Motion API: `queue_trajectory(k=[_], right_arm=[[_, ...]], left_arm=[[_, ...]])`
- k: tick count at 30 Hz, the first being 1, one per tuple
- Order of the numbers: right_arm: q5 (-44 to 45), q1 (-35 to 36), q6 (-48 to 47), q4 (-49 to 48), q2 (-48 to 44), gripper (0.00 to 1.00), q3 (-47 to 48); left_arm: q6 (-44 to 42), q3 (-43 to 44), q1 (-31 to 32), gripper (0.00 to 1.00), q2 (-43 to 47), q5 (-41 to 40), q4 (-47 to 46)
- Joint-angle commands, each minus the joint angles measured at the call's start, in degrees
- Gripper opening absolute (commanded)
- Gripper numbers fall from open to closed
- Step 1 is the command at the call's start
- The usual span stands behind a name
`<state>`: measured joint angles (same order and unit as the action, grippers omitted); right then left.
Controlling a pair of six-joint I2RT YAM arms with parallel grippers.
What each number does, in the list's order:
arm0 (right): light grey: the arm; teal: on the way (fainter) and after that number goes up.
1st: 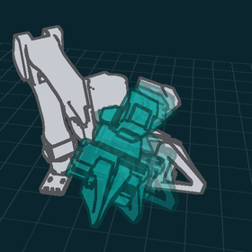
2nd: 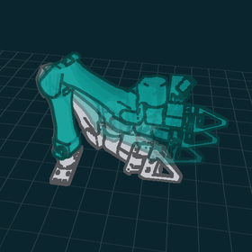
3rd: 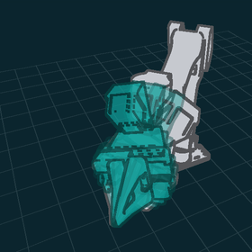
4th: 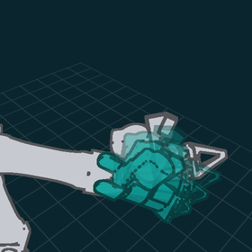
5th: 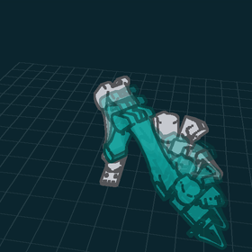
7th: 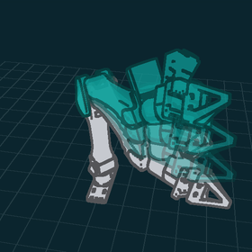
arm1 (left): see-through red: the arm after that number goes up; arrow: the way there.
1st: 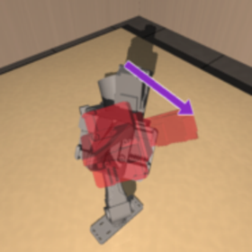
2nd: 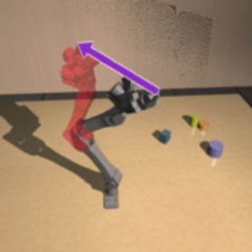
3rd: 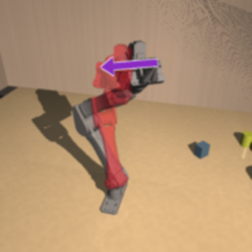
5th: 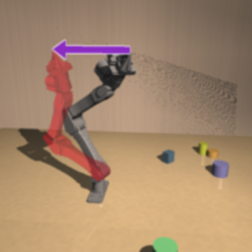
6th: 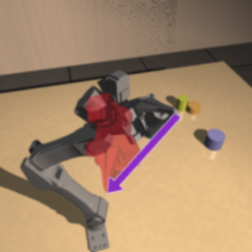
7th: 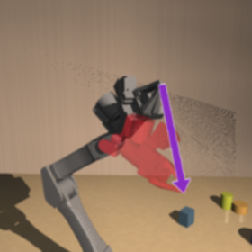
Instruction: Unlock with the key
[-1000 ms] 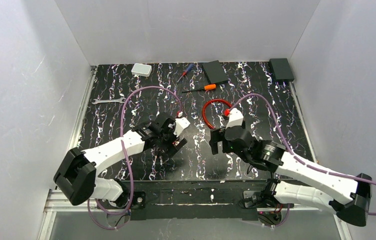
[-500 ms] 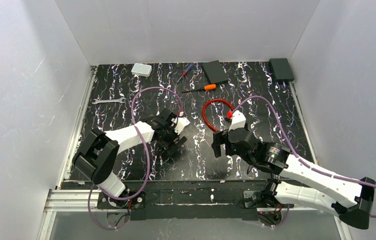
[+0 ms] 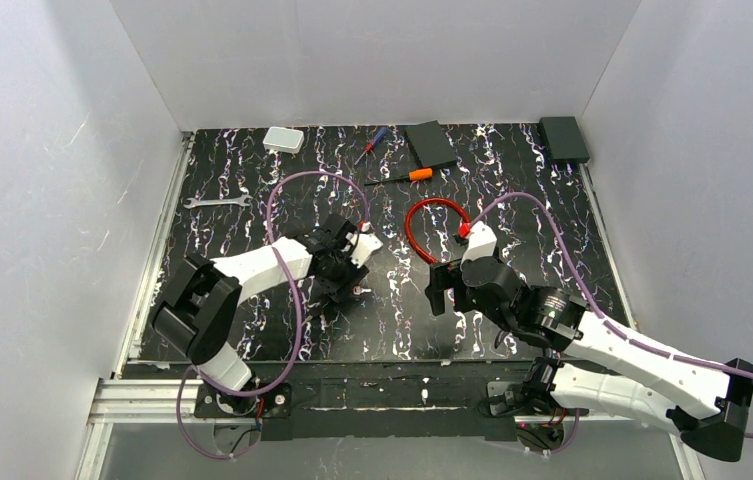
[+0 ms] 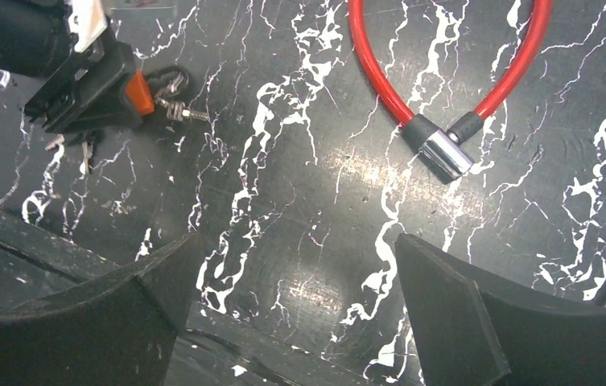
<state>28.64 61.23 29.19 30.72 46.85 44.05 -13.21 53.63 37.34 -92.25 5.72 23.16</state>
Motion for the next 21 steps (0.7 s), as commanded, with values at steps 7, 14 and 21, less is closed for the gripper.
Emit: queue_trajectory(k=[7,14,21], right_arm=[[-8.7,-0.1,11.2,-12.9,0.4,0.93,0.0],[-15.0,-0.1,14.1,-25.4,9.6,0.79,-0.1],[-14.3,-0.1,14.1,-33.8,14.9,0.72,-0.4]], left_arm=[[5.5,-1.5,0.0,0.0,21.7,14.1,0.6],[7.1,-1.9,0.0,0.0,26.5,18.0,0.9],[11.9,-1.9,-0.5,0.0,31.5,24.8,-1.8]])
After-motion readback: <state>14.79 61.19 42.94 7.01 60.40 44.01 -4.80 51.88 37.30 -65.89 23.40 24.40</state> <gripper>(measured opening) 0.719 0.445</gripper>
